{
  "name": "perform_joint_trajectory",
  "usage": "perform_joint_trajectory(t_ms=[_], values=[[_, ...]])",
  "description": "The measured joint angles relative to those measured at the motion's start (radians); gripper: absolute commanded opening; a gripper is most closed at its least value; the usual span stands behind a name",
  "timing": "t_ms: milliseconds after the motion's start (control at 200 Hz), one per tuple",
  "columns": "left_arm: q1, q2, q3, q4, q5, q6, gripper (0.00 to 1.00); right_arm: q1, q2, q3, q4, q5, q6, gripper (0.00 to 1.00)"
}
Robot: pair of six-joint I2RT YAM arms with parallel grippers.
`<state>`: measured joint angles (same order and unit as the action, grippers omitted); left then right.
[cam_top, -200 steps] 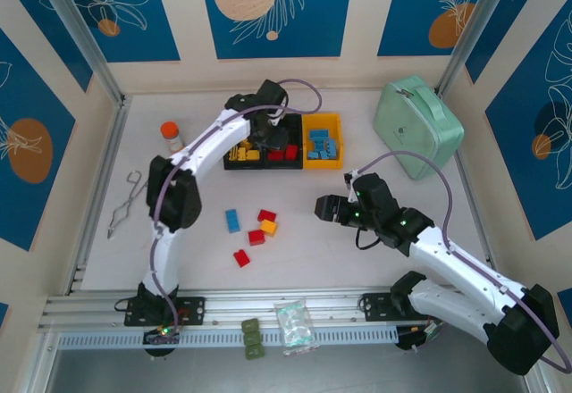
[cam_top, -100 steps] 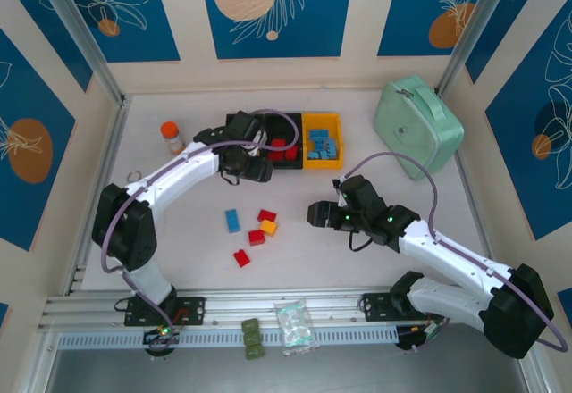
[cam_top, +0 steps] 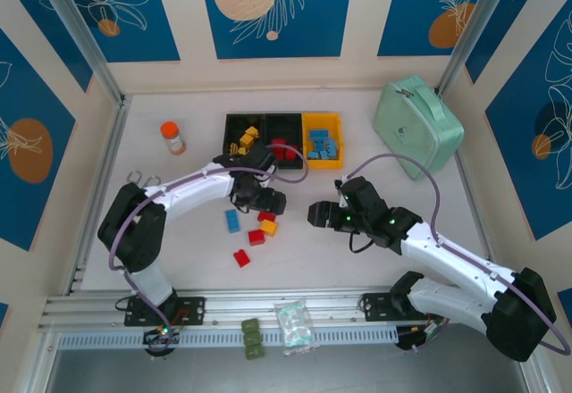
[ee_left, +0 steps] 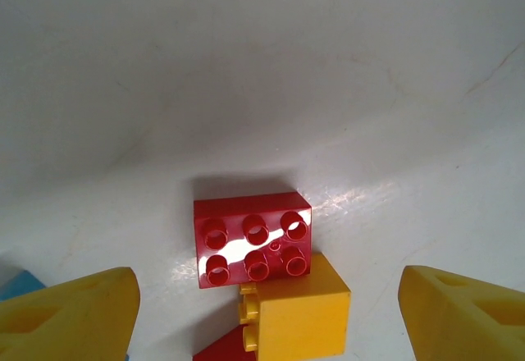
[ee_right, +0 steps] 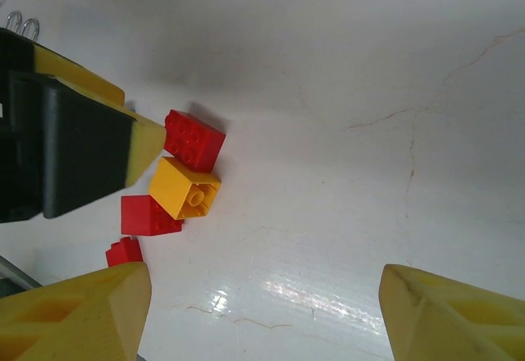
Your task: Sort the legos into containers by color
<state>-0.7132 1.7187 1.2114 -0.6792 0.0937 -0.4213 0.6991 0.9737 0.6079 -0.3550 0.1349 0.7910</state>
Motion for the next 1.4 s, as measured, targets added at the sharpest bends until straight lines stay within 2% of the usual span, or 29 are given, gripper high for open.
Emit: perform_joint_trajectory(t_ms=[170,310,515,655,980,1216,1401], values=[[-0.016,0.050,0.000,0.010,-0.018,-0.002,0.82,0.000,-0.002,-0.003,-0.001,0.000,0.003,0.74],[-0.033,0.104,0.000,0.012,-0.037,-0.009,0.78,-0.003,-0.002,-0.003,-0.001,0.000,0.003,0.73],[-0.045,0.147,0.001,0.014,-0.069,-0.023,0.54,-0.008,-0.004,-0.009,0.000,0.000,0.003,0.74],[-0.047,0.149,0.012,0.015,-0.078,-0.019,0.45,-0.008,-0.016,-0.023,-0.001,0.000,0.004,0.73],[-0.044,0.149,0.106,-0.003,-0.106,-0.004,0.43,-0.008,-0.043,-0.034,0.002,0.000,0.011,0.73],[-0.021,0.156,0.293,-0.046,-0.107,0.029,0.43,-0.013,-0.063,-0.035,0.002,0.001,0.014,0.73],[0.023,0.228,0.452,-0.063,-0.117,0.053,0.43,-0.013,-0.063,-0.053,0.002,0.002,0.019,0.73]])
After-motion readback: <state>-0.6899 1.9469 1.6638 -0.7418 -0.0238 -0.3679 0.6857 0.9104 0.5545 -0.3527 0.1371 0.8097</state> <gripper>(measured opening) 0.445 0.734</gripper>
